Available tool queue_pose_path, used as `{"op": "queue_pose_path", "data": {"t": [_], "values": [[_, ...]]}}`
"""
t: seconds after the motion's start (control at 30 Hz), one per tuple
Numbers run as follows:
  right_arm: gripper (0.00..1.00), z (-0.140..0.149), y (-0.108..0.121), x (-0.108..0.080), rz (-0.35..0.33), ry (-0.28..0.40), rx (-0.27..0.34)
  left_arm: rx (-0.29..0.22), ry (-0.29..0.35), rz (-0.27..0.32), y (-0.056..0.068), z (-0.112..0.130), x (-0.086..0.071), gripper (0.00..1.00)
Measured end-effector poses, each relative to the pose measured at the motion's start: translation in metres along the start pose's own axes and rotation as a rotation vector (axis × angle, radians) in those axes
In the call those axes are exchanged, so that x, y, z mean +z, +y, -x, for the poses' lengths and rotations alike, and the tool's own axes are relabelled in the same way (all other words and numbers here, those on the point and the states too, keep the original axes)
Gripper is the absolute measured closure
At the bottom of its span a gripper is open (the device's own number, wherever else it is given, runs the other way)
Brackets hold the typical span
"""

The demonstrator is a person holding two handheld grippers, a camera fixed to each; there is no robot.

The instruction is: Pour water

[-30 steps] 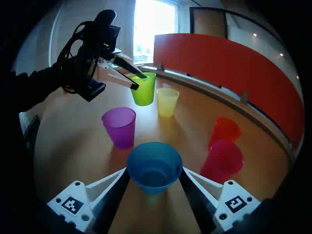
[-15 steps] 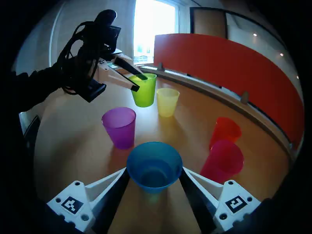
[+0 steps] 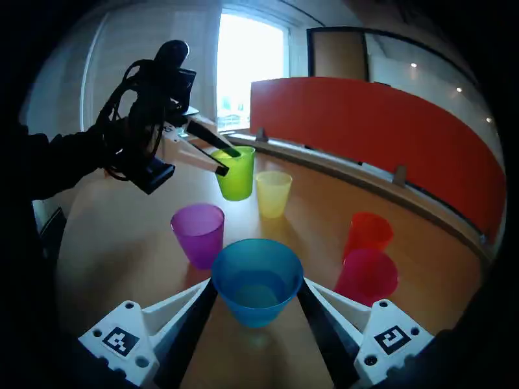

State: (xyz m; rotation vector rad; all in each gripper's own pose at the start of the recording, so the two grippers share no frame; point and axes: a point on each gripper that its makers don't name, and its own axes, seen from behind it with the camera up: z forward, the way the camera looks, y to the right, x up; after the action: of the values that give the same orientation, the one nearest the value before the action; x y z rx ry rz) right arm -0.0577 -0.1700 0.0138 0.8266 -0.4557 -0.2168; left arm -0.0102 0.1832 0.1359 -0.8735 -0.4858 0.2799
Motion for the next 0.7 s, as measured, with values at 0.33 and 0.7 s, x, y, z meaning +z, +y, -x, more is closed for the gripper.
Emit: {"op": "queue_pose_path", "data": {"t": [0.33,0.7], "values": [[0.10,-0.044,-0.002,-0.004,0.024,0.174,0.025,-0.011,0.030,-0.003,0.002,-0.010,-0.005,0.14],[0.11,-0.079,0.003,-0.012,0.056,0.300,0.038,-0.055,0.087,-0.009,0.001,-0.022,-0.011,0.14]]}}
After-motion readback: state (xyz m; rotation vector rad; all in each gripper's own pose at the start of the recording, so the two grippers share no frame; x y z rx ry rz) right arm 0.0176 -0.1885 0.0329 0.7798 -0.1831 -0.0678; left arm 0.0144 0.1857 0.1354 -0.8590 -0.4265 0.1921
